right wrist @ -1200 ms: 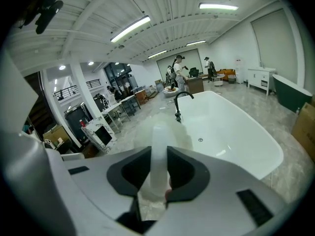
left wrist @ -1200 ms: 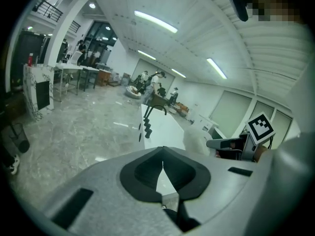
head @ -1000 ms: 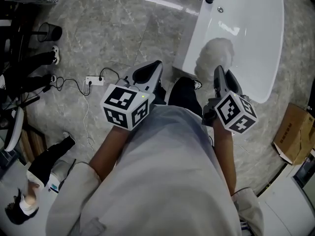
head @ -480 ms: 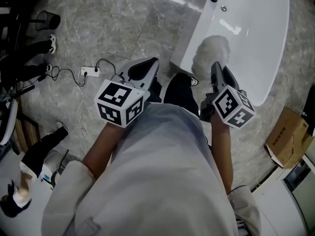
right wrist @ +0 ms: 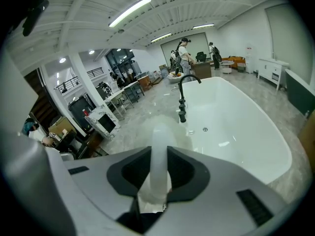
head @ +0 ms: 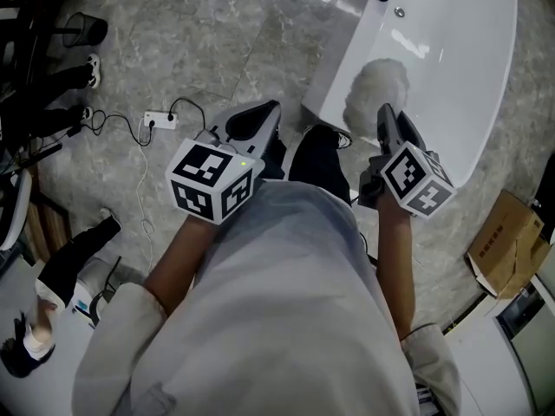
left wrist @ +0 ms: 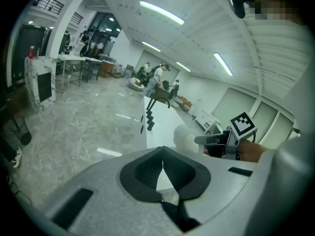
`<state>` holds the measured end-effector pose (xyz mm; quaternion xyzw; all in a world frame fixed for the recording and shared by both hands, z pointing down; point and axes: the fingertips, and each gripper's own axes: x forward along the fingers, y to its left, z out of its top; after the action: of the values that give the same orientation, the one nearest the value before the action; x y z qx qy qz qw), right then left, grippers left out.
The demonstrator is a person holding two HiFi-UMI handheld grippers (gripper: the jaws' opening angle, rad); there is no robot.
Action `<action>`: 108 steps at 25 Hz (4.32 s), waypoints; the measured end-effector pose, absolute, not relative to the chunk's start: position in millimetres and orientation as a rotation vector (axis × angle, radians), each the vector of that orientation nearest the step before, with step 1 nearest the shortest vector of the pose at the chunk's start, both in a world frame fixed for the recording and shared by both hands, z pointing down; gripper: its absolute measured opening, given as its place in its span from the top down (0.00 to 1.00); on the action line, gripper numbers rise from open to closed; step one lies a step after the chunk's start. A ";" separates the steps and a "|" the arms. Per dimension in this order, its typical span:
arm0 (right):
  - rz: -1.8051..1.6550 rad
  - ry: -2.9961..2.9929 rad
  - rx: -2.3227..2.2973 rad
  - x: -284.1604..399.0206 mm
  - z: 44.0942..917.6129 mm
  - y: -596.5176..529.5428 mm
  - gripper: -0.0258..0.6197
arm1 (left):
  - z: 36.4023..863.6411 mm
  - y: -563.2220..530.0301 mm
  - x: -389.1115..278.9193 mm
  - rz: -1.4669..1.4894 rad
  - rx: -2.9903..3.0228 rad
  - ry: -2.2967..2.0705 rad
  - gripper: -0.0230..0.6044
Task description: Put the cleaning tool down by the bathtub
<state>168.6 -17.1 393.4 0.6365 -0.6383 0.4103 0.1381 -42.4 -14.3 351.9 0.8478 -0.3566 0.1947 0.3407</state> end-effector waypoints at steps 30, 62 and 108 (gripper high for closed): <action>1.228 -1.769 1.757 182.6 456.5 -36.9 0.83 | 368.3 -9.6 -50.8 0.530 2.129 -0.966 0.95; 1.230 -1.645 1.618 191.4 530.3 -39.0 0.83 | 372.0 3.1 -56.5 0.565 2.102 -0.963 0.95; 1.335 -1.533 1.653 194.3 619.2 -91.9 0.83 | 388.0 -12.5 -79.7 0.618 2.027 -1.016 0.95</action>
<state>194.3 -91.9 619.2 0.6095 -0.5653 0.4922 0.2580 -79.7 -12.5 388.0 0.7957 -0.3990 0.2426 0.3857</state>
